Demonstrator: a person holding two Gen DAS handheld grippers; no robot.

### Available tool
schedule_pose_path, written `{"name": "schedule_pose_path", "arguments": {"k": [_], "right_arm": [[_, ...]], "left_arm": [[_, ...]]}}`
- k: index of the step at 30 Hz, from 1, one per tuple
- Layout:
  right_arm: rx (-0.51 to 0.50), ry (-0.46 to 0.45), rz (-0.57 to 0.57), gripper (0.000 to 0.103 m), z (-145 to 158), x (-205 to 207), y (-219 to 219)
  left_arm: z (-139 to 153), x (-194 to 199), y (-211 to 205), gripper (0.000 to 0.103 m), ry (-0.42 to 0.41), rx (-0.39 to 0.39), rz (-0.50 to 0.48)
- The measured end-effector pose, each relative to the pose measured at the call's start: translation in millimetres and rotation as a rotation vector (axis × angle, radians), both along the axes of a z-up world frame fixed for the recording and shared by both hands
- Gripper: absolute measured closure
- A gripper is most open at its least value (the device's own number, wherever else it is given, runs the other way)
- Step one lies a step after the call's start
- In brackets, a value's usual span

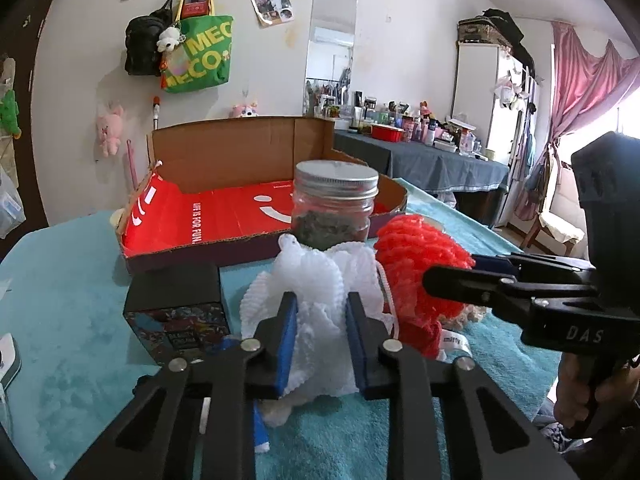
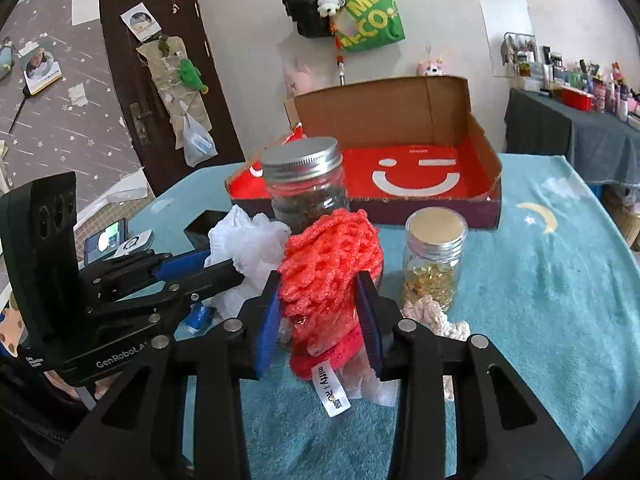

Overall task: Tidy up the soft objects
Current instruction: 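Carry both held puffs over into the red-lined cardboard box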

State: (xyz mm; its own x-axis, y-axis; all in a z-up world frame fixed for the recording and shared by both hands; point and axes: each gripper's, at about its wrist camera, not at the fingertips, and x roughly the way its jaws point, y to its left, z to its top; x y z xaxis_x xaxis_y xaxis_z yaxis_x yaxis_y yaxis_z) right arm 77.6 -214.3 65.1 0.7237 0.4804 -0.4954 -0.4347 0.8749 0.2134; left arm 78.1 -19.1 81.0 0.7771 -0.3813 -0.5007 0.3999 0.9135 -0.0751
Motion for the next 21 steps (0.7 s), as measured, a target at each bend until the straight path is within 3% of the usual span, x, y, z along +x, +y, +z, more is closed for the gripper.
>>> {"name": "schedule_pose_path", "arguments": {"k": [21], "right_arm": [[0.015,-0.125,-0.039,0.069,45,-10,-18]], "left_arm": [[51,-7,38,0.088,-0.086,-0.078,0.048]]}}
